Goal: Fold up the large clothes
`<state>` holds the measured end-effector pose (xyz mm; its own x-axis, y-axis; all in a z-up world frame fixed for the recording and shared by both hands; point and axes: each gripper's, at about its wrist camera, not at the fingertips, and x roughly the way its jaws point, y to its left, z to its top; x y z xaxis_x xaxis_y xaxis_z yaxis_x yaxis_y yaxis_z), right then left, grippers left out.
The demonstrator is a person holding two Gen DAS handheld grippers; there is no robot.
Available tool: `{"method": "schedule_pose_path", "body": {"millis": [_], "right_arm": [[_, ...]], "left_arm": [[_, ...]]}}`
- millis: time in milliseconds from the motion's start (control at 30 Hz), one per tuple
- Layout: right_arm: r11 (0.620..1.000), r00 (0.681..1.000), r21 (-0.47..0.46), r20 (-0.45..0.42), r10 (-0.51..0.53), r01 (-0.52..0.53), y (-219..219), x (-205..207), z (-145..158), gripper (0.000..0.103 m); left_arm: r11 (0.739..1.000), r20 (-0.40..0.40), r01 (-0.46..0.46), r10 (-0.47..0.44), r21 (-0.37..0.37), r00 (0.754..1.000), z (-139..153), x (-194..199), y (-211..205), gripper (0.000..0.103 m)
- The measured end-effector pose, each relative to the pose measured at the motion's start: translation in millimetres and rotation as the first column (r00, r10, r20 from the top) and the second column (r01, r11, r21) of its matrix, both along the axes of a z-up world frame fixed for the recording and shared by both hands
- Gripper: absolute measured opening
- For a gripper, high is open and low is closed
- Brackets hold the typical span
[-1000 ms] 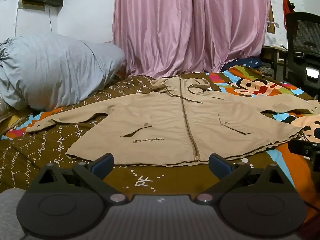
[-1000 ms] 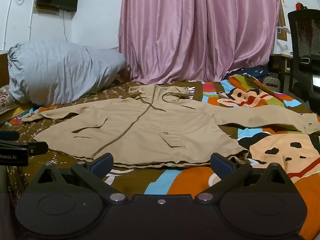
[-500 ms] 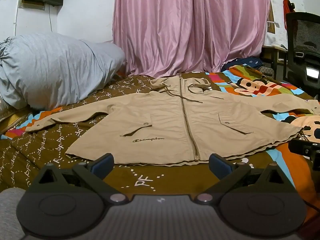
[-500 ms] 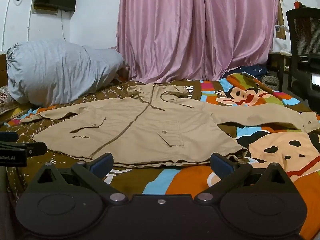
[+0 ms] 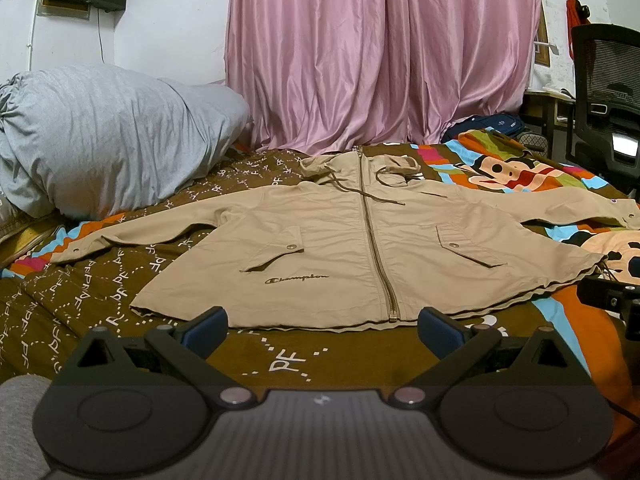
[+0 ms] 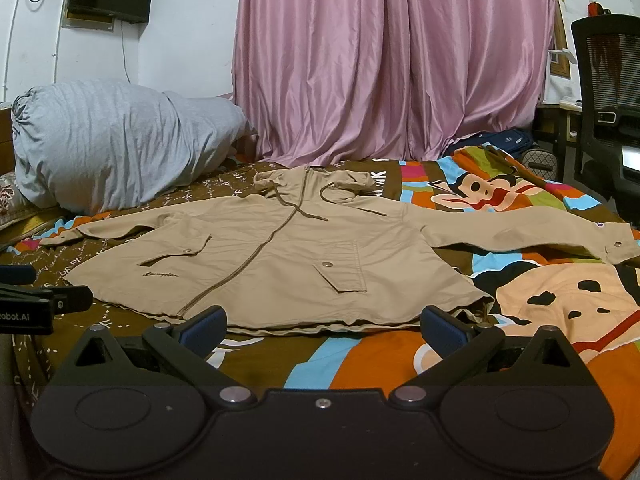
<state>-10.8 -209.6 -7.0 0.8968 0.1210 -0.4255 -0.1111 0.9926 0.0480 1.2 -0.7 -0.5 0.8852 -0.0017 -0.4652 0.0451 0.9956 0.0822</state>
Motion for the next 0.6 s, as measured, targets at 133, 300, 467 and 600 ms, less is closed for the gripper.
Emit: {"method": "schedule_pose_path", "body": {"millis": [133,300,467,600], "right_arm": [[1.000,1.000,0.000,-0.001,0.000,0.000,0.3,0.3,-0.2,0.102],[1.000,1.000,0.001,-0.002,-0.001,0.001,3.9,-0.2,0.1,0.102],[1.000,1.000,0.005,-0.005,-0.004,0.004,-1.0,1.6,-0.9,0.102],[1.000,1.000,0.009,-0.006,-0.009,0.009,-3.1,1.0,-2.1,0.102]], "left_arm": [[1.000,0.000,0.000,0.000,0.000,1.000,0.0,0.1,0.0,0.102],[1.000,-0.001,0.000,0.000,0.000,1.000,0.0,0.1,0.1,0.102],[1.000,-0.001,0.001,-0.001,0.000,1.000,-0.1,0.2,0.1,0.102],[1.000,-0.001,0.001,-0.001,-0.001,1.000,-0.2,0.4,0.3,0.102]]}}
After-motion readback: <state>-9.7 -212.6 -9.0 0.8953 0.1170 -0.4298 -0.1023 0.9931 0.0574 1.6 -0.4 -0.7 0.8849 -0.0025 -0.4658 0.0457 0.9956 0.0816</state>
